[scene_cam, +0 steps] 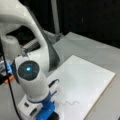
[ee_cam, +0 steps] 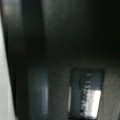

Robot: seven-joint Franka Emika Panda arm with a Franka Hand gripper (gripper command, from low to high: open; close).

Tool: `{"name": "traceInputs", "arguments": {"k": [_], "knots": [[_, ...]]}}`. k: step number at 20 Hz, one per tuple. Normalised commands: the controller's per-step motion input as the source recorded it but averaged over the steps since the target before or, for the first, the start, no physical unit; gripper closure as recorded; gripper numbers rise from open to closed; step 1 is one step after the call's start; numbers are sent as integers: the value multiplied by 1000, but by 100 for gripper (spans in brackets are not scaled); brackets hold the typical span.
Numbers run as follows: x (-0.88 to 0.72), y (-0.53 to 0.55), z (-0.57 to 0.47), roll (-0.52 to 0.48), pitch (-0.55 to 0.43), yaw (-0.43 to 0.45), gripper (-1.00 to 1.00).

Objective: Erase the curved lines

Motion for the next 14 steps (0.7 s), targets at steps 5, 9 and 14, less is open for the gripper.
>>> {"name": "traceInputs", "arguments": {"k": [5, 9, 14], "knots": [[34, -53, -59, 78, -105, -40, 100], [36, -51, -82, 76, -104, -43, 100], [74, -13, -132, 94, -132, -51, 100]]}}
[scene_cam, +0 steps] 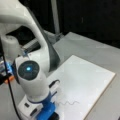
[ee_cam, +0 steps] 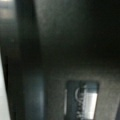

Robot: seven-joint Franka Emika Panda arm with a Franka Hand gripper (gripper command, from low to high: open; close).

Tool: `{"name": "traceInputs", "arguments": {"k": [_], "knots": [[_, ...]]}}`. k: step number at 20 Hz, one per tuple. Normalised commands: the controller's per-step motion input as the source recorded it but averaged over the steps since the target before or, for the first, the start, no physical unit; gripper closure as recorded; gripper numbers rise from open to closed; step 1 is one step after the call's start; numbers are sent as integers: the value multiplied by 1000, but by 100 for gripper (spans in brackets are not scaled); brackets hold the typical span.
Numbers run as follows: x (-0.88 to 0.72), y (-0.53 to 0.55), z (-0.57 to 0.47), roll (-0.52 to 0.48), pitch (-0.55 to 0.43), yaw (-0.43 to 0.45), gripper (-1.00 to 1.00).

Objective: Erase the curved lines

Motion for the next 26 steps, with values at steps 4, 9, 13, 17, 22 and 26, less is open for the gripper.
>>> {"name": "traceInputs", "arguments": {"k": [4, 9, 13, 17, 22, 26], "knots": [[93, 16, -143, 111, -149, -64, 100], [12, 23, -65, 113, -97, -67, 100], [-106, 25, 106, 91, -20, -75, 100], [-229, -17, 368, 58, 67, -72, 100], [-221, -49, 367, -10, 101, -43, 100], [-78, -31, 126, -76, 87, 8, 100]]}}
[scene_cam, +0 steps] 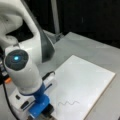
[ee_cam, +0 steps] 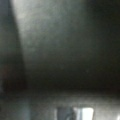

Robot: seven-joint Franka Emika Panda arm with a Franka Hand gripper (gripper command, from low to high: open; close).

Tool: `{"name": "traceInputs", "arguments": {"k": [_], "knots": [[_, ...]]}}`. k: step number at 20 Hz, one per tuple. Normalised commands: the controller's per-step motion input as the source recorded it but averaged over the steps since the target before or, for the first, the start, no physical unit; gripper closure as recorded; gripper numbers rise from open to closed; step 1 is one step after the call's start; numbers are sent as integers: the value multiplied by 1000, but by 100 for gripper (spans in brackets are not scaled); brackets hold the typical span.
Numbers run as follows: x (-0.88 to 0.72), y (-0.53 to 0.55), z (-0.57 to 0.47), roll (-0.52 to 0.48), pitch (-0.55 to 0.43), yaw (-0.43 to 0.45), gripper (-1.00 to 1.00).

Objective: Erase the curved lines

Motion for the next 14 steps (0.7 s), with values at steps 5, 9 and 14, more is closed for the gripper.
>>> {"name": "traceInputs", "arguments": {"k": [5, 9, 14], "knots": [[-53, 46, 54, -59, 65, -22, 100], [-106, 198, 79, -20, -7, -201, 100], [-153, 323, 2, -20, -33, -302, 100]]}}
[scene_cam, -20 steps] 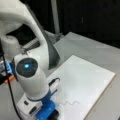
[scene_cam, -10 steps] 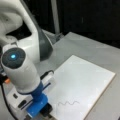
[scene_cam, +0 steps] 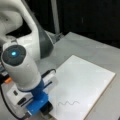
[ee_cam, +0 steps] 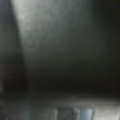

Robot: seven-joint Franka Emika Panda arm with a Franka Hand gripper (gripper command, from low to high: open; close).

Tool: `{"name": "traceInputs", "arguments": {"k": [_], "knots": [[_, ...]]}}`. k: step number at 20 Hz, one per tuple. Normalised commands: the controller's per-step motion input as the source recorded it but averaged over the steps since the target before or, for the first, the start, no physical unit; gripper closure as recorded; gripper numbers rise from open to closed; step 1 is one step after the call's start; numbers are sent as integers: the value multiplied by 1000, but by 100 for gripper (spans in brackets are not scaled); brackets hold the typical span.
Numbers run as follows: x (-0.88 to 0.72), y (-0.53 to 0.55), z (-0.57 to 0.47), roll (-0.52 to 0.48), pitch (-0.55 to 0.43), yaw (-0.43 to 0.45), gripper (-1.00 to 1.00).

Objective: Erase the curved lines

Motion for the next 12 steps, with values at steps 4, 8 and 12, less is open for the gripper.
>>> {"name": "traceInputs", "arguments": {"k": [4, 8, 12], "knots": [[-157, 299, -54, -21, -1, -273, 100], [-138, 198, -29, 3, 37, -192, 100], [-110, 127, -24, -61, -13, -152, 100]]}}
